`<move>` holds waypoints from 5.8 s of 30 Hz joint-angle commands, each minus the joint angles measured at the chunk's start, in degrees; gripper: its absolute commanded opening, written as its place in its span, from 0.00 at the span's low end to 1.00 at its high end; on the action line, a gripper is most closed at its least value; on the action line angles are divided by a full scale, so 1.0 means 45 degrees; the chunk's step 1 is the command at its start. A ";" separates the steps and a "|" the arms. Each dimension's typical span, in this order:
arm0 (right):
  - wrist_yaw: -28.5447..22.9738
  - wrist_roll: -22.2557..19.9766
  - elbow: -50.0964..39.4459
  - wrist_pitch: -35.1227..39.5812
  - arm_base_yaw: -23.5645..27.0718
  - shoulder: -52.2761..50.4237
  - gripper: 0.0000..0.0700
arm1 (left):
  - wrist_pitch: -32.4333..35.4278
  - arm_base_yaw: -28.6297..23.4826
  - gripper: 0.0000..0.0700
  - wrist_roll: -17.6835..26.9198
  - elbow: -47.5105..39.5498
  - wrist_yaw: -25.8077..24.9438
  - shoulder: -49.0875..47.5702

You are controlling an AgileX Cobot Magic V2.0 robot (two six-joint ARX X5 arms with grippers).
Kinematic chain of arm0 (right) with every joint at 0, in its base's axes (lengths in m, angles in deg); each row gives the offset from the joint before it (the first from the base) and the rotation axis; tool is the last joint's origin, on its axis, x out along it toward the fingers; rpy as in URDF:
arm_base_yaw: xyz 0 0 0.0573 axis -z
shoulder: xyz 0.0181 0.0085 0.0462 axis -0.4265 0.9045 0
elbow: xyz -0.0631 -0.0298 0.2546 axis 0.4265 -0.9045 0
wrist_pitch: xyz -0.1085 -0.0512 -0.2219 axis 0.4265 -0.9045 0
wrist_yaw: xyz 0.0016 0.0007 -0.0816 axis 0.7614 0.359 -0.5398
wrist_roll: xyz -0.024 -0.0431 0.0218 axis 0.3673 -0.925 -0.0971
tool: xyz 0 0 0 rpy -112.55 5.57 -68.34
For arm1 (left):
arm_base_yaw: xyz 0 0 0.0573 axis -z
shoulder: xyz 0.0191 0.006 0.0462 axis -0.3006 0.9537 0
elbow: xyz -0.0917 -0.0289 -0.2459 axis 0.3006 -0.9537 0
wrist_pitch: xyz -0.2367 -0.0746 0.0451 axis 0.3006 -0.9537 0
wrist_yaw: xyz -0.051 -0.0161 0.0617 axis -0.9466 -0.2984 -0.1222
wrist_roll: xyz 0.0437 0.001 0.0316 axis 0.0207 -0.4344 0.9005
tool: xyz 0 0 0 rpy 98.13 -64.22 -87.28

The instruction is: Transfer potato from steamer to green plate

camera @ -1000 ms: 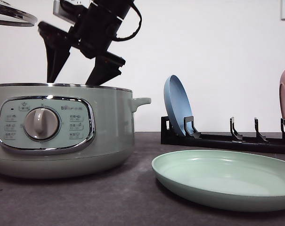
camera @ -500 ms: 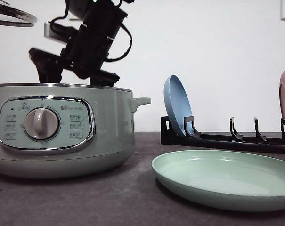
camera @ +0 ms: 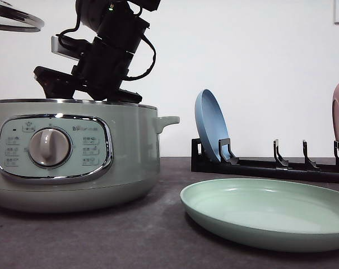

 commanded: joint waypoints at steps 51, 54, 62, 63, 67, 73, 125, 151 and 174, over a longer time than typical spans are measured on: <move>-0.0201 -0.0552 -0.3225 -0.3332 0.2447 -0.9015 0.28 | 0.0510 0.0045 0.01 -0.0112 0.0447 -0.0730 -0.0092; -0.0202 -0.0393 -0.5519 -0.2356 0.2855 -1.0455 0.28 | 0.0515 0.0064 0.01 -0.0117 0.0447 -0.0738 -0.0092; -0.0207 0.1532 -1.0806 0.0540 0.3405 -1.3360 0.28 | 0.0607 0.0321 0.01 -0.0117 0.0447 -0.0746 -0.0092; -0.0207 0.1747 -1.1343 0.0831 0.3391 -1.3541 0.28 | 0.0609 0.0376 0.01 -0.0117 0.0447 -0.0751 -0.0092; -0.0212 0.2502 -1.3196 0.1855 0.3257 -1.3819 0.28 | 0.0617 0.0585 0.01 -0.0116 0.0447 -0.0836 -0.0092; -0.0781 0.3801 -1.5679 0.4185 0.3042 -1.3800 0.28 | 0.0617 0.0776 0.01 -0.0116 0.0447 -0.0879 -0.0092; -0.2330 0.3264 -1.5651 0.4845 0.3045 -1.5802 0.84 | 0.1355 0.4136 0.01 0.0065 0.0442 -0.2730 0.2658; -0.2631 0.3017 -1.5650 0.4600 0.3045 -1.6758 0.84 | 0.1781 0.4201 0.01 0.0374 0.0442 -0.2118 0.4765; -0.2843 0.3020 -1.5650 0.4604 0.3045 -1.6758 0.84 | 0.1930 0.4285 0.01 0.0369 0.0436 -0.2123 0.5105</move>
